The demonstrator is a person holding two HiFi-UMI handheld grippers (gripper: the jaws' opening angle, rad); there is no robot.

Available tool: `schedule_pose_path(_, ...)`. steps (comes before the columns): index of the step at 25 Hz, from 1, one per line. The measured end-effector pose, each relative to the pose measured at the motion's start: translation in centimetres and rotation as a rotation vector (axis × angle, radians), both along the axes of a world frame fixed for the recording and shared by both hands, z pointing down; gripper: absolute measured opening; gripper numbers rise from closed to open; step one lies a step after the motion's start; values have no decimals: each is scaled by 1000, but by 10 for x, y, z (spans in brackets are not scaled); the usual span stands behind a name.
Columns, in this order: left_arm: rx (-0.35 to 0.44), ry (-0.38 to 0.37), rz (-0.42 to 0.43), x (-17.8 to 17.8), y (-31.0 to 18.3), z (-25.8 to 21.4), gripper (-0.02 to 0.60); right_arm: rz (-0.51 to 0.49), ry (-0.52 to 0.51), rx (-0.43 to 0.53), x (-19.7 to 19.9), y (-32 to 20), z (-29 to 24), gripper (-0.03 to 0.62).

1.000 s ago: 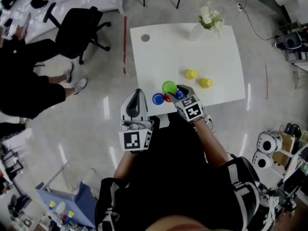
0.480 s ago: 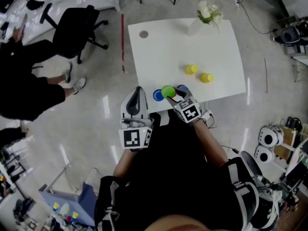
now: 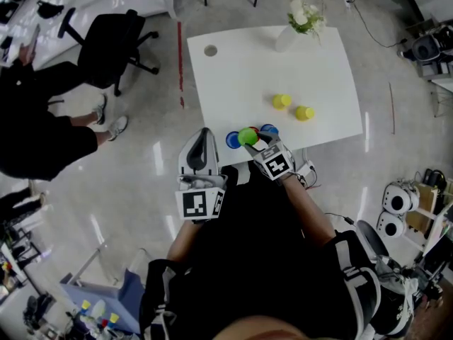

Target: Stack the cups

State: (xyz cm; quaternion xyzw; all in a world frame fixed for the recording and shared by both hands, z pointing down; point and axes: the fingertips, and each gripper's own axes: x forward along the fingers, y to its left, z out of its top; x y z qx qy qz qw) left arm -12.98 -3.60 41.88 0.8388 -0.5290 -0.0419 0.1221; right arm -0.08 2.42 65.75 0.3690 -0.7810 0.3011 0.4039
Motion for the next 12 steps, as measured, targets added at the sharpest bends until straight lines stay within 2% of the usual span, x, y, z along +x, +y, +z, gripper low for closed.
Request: schedule_pose_path(12, 7, 1, 7, -4, -1, 2, 20, 0, 19, -11, -2, 3, 8, 235)
